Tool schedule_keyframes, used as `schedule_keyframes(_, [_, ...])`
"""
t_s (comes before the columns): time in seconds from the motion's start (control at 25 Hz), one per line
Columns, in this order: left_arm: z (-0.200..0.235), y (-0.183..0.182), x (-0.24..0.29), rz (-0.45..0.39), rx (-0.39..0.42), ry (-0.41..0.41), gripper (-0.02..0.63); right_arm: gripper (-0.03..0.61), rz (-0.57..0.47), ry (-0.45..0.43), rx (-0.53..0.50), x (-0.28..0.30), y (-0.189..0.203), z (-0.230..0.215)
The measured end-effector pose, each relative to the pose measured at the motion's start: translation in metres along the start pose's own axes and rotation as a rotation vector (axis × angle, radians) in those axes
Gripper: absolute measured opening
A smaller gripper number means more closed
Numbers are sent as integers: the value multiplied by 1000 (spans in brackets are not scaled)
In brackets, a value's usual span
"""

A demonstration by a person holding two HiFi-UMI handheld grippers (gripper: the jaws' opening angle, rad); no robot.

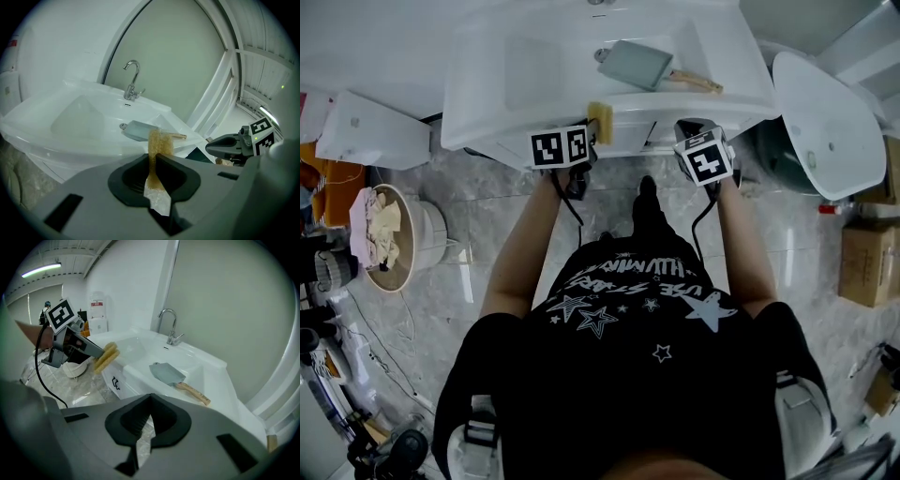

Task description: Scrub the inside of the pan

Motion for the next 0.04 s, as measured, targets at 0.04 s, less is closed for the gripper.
schedule_keyframes(0.04, [-2,2,-2,-2,3,4,51,6,-1,-1,1,-1,1,3])
Point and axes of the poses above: the fingertips, and each gripper's own axes: x forward along the fingers, z to its left, y out of its underside, the point moved 4 cm from there along -x, backward along the fingers, and after that the axes turned 2 degrees about y, right-handed, at the moved point
